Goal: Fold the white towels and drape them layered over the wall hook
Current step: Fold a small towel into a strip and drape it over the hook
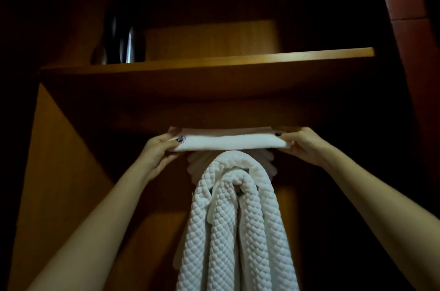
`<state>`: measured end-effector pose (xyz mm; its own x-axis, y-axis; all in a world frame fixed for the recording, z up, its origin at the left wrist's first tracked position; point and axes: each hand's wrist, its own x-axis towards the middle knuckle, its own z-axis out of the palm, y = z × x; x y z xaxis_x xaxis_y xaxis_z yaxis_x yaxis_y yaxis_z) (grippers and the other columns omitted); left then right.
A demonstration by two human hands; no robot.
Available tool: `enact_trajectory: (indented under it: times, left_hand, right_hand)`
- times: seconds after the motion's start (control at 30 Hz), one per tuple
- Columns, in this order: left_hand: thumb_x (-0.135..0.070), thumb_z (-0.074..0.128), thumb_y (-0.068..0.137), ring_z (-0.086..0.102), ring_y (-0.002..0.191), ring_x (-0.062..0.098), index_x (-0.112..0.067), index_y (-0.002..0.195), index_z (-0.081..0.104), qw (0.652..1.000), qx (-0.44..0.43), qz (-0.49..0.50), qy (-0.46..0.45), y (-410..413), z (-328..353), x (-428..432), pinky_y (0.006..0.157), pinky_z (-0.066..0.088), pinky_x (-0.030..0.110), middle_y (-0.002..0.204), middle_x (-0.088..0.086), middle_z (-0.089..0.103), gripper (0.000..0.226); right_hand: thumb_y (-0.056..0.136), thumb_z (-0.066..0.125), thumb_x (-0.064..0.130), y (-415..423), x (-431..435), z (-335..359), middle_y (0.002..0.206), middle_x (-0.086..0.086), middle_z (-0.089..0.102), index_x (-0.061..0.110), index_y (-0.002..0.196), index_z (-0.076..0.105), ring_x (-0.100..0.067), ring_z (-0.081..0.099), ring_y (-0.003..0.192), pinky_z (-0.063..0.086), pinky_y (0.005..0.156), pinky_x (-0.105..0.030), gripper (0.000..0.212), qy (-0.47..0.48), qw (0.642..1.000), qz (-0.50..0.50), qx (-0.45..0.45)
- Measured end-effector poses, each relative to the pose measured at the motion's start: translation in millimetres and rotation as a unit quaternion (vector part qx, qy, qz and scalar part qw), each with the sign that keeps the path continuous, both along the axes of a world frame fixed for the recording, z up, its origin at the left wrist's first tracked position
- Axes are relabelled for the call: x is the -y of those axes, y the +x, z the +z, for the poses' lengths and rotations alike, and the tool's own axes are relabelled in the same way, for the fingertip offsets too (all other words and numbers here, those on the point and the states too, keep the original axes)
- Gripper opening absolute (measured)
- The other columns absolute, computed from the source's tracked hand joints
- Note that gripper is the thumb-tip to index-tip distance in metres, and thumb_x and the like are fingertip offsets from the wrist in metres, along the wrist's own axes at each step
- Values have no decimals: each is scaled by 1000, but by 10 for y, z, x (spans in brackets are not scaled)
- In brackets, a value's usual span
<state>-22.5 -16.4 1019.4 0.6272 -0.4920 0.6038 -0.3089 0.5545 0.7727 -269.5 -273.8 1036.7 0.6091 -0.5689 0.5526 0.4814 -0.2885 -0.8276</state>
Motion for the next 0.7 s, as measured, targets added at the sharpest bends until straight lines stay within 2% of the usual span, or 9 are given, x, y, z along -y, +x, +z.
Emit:
enact_trajectory:
  times: [0.07,0.13,0.27,0.37,0.47,0.53,0.63,0.7]
  left_hand:
    - [5,52,91,67,81,10,-7,99,65,999,-25,8,22,100,-73,87,60,56,19,93,5,69,20]
    - [5,52,91,68,81,12,-5,93,65,998,-51,1,32,173,-135,147,59,56,22,93,8,69,17]
    - [3,53,91,70,94,23,3,101,66,994,-80,-73,21,226,-235,205,67,60,31,98,16,72,16]
    - [-1,52,93,70,98,24,1,106,67,994,-53,-90,26,201,-307,270,74,60,39,103,15,72,20]
    - [-7,53,95,66,103,26,-3,107,66,995,-73,-71,18,214,-333,360,88,54,45,106,15,69,18]
    - [-16,57,95,67,102,26,-7,107,66,994,-85,-61,39,212,-374,384,88,54,46,108,14,69,18]
    - [-48,64,83,68,105,19,-19,113,69,992,-27,-43,119,156,-513,297,73,59,35,114,3,72,42]
    - [-61,61,81,65,109,14,-31,112,72,980,55,21,193,89,-568,167,82,56,34,114,-7,72,45]
  right_hand:
    - [85,59,-12,126,113,-112,83,-19,70,-13,95,65,-21,72,73,59,63,-27,12,33,999,-1,-17]
    - [85,60,-11,208,205,-197,84,-21,71,-14,94,67,-24,73,77,58,62,-26,13,57,998,11,-34]
    - [88,58,-7,242,320,-334,85,-19,74,-10,85,72,-21,74,78,57,61,-23,14,88,995,43,-20]
    - [90,56,-6,192,343,-410,85,-17,74,-10,90,70,-18,73,78,57,62,-23,14,98,994,43,-9]
    - [91,57,-4,169,305,-464,87,-16,73,-10,99,68,-17,72,80,57,65,-23,14,90,994,48,-37]
    - [91,58,-3,165,262,-515,88,-17,72,-11,100,68,-18,72,80,57,65,-23,15,83,993,50,-64]
    - [94,62,10,140,183,-642,99,-19,70,-6,101,71,-22,72,84,58,67,-27,20,90,988,56,-110]
    - [98,58,32,112,129,-709,112,-14,67,4,107,73,-23,67,97,58,78,-33,33,42,987,0,-154]
